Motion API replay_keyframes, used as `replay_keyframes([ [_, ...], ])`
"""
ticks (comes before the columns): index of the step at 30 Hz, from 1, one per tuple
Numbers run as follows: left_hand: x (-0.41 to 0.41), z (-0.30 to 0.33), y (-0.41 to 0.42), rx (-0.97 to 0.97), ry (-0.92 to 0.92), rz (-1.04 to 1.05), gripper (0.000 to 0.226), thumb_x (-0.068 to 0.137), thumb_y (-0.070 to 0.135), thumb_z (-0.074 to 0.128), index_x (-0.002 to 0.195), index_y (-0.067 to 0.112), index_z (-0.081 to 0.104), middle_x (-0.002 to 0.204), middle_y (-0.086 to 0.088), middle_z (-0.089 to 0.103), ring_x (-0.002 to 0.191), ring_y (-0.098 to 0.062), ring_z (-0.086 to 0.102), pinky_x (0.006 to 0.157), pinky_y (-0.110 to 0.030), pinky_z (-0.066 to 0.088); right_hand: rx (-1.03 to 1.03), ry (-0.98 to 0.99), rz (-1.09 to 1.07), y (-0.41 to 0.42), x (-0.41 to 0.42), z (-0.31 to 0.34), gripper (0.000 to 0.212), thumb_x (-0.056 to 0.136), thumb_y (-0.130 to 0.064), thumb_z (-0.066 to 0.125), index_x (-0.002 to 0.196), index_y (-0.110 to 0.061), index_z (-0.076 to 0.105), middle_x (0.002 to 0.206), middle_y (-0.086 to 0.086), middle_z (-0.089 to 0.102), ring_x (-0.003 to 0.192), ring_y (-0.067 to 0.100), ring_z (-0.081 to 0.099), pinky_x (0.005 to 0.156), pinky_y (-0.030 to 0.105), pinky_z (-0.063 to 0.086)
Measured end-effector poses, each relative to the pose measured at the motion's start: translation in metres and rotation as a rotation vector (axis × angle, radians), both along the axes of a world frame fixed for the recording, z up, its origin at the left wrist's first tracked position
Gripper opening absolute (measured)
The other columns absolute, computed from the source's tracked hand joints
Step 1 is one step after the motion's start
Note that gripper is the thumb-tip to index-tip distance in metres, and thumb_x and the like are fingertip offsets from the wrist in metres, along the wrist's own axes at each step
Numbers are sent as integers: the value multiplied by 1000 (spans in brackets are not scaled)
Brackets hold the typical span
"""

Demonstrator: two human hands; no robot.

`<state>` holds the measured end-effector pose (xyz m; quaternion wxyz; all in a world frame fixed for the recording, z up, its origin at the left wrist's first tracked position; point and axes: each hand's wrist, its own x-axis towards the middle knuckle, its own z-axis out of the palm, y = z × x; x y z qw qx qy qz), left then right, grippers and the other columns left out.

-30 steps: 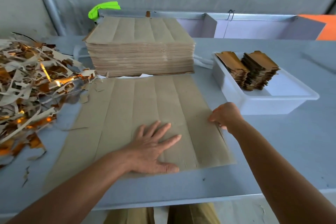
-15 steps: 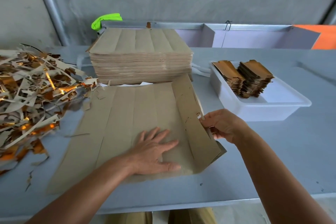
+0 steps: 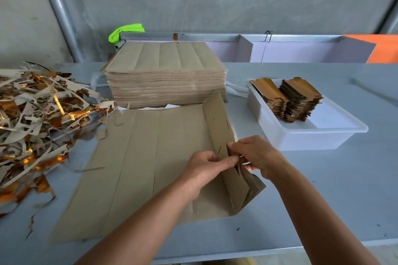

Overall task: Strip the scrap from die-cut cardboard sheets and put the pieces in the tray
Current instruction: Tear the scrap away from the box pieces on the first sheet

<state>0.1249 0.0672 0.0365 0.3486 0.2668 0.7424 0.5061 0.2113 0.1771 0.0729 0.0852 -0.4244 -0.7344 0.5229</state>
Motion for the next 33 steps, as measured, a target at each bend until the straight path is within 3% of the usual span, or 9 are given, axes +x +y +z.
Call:
replay_keyframes([
  [5, 1, 5, -8, 6, -121, 2, 28, 80, 37, 72, 77, 12, 60, 90, -13, 71, 88, -24, 65, 81, -33, 49, 123, -22, -91, 7, 7, -5, 33, 95, -31, 54, 82, -5, 70, 77, 11, 68, 65, 17, 61, 57, 24, 46],
  [7, 0, 6, -11, 8, -179, 32, 20, 87, 27, 67, 78, 10, 63, 83, -8, 70, 76, -19, 66, 73, -33, 53, 220, -35, -105, 9, 11, -7, 34, 95, -27, 55, 86, 2, 70, 85, 19, 69, 70, 25, 64, 61, 30, 49],
  [11, -6, 8, -11, -83, -124, 98, 17, 87, 2, 55, 74, 5, 65, 68, -10, 66, 60, -20, 64, 52, -27, 54, 545, 13, -134, 5, 13, -6, 33, 92, -21, 55, 78, 6, 65, 72, 18, 64, 67, 30, 58, 66, 40, 52],
  [15, -11, 6, -11, -162, 19, 111, 14, 86, -2, 53, 84, -6, 67, 72, -13, 67, 60, -23, 63, 42, -22, 49, 702, 155, -86, -12, 13, 4, 20, 90, -12, 55, 81, -5, 72, 76, 6, 69, 70, 20, 63, 67, 35, 54],
  [19, -14, 4, -10, -177, 164, 106, 23, 87, -2, 51, 66, 4, 58, 69, -11, 62, 64, -27, 63, 47, -31, 55, 763, 260, 30, -31, 12, 13, 13, 89, -11, 62, 86, -12, 75, 76, -6, 65, 68, 5, 59, 63, 11, 47],
  [21, -14, 4, -9, -156, 197, 107, 34, 86, 3, 57, 54, 11, 48, 61, -8, 57, 60, -27, 60, 53, -37, 57, 731, 232, 62, -34, 10, 11, 12, 89, -17, 63, 88, -13, 75, 80, -4, 67, 71, 8, 62, 66, 13, 50],
  [26, -9, 3, -5, -22, 130, 134, 42, 88, 15, 63, 50, 16, 44, 52, -5, 49, 48, -19, 47, 46, -26, 42, 491, 93, 69, -33, 2, 0, 15, 92, -29, 60, 88, -17, 68, 85, 2, 68, 76, 16, 67, 71, 26, 56],
  [31, 2, 1, -6, 124, 109, 155, 49, 95, 36, 53, 76, -9, 55, 67, -11, 50, 61, -18, 44, 59, -30, 36, 276, 109, 10, -27, 4, -9, 14, 92, -27, 59, 81, -20, 63, 77, 0, 68, 64, 7, 64, 48, 12, 41],
  [33, 3, -2, -5, 139, 108, 194, 49, 96, 35, 50, 68, -5, 52, 60, -7, 45, 56, -15, 41, 54, -25, 31, 172, 126, -25, -25, 6, -12, 22, 95, -29, 55, 78, -19, 63, 74, -2, 69, 61, 5, 63, 51, 14, 43],
])
